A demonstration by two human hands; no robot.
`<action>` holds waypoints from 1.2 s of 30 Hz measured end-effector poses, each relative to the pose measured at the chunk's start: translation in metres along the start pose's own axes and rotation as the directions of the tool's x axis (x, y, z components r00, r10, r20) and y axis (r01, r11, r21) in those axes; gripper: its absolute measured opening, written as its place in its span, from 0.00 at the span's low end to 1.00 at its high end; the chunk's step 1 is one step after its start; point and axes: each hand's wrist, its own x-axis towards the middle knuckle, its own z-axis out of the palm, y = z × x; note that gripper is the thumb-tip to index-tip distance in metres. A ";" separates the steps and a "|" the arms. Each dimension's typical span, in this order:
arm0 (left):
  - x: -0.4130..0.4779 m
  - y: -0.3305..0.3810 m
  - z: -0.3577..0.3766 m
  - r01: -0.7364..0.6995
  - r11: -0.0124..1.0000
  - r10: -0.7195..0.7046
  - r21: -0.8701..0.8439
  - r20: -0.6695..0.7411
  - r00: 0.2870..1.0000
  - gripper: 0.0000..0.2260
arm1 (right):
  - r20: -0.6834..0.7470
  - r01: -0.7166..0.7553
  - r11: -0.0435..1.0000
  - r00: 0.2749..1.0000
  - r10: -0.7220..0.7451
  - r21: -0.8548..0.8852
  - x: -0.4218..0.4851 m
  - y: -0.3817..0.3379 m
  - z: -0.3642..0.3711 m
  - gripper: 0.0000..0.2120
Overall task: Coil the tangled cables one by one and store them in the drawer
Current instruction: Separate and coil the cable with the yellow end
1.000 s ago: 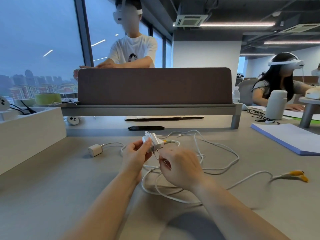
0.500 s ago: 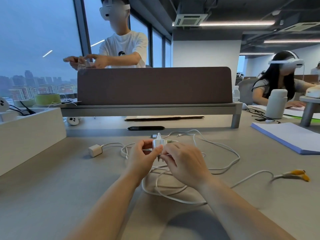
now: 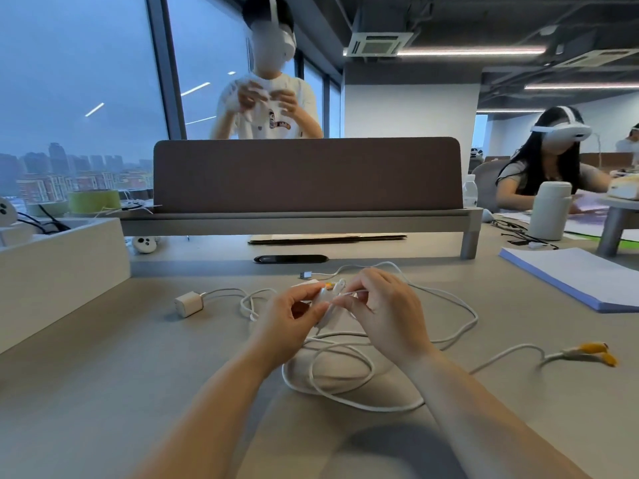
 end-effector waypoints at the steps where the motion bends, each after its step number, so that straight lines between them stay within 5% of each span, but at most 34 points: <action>1: 0.000 0.000 0.000 0.004 1.000 -0.004 -0.007 0.012 1.000 0.14 | -0.016 -0.018 0.999 1.000 0.018 0.030 0.001 0.001 -0.001 0.11; 14: -0.007 0.016 0.001 0.081 0.965 -0.041 -0.250 0.163 0.986 0.12 | 0.001 -0.194 0.961 0.980 0.198 0.195 0.000 0.013 0.003 0.07; 26: -0.001 0.009 0.002 0.306 0.711 -0.239 -0.632 0.192 0.952 0.11 | 0.161 -0.427 0.837 0.904 0.396 0.341 -0.002 0.005 0.012 0.08; 36: 0.007 -0.001 -0.001 0.256 0.573 -0.383 -0.779 0.022 0.923 0.13 | 0.359 -0.277 0.961 0.899 0.251 0.023 -0.012 -0.015 0.019 0.07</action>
